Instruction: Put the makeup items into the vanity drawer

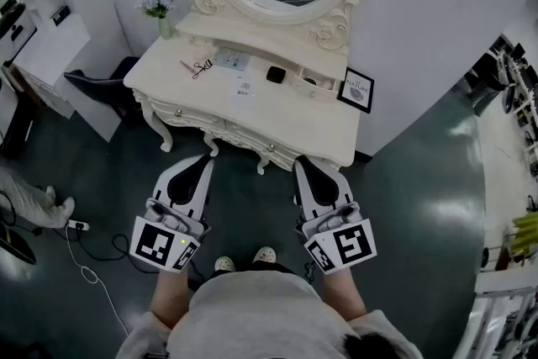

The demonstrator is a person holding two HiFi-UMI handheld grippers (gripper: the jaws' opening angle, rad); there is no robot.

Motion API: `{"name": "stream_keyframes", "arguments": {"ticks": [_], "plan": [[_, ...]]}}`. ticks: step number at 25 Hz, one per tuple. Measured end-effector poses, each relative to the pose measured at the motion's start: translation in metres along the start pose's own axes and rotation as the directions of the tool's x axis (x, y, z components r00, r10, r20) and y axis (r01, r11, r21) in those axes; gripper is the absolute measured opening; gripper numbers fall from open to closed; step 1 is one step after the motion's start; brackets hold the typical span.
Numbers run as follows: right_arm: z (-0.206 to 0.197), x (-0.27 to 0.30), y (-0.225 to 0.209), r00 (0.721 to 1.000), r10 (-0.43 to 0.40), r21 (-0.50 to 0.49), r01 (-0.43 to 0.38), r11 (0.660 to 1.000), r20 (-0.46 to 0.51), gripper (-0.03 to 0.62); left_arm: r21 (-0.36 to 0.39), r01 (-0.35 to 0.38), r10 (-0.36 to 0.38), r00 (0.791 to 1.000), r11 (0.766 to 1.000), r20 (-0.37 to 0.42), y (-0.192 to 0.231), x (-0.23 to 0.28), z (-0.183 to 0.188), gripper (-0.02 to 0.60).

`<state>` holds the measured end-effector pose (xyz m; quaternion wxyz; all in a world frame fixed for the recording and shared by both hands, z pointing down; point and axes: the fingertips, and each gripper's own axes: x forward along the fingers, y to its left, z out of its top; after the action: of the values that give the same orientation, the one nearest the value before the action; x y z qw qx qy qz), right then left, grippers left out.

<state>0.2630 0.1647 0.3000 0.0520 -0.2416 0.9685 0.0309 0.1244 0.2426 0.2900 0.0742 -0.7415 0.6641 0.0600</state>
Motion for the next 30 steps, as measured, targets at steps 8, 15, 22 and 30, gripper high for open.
{"name": "stream_keyframes", "arguments": {"ticks": [8,15,22,30], "plan": [[-0.002,0.002,-0.009,1.0,0.011,0.001,-0.011,1.0,0.006,0.024,0.006,-0.003,0.003,1.0,1.0,0.002,-0.004,0.011,-0.002,0.014],[-0.004,0.008,-0.027,1.0,0.014,0.023,-0.014,1.0,0.019,0.023,0.011,-0.019,0.019,1.0,1.0,0.001,-0.006,0.027,-0.003,0.014],[-0.012,0.015,-0.043,0.998,0.058,0.048,-0.059,0.997,0.025,0.025,0.029,-0.059,0.059,0.998,0.998,0.012,-0.011,0.037,-0.005,0.014],[-0.018,0.034,-0.042,0.992,0.126,0.066,-0.128,0.99,0.025,0.025,0.03,-0.103,0.104,0.995,0.994,-0.008,-0.002,0.042,-0.012,0.014]]}}
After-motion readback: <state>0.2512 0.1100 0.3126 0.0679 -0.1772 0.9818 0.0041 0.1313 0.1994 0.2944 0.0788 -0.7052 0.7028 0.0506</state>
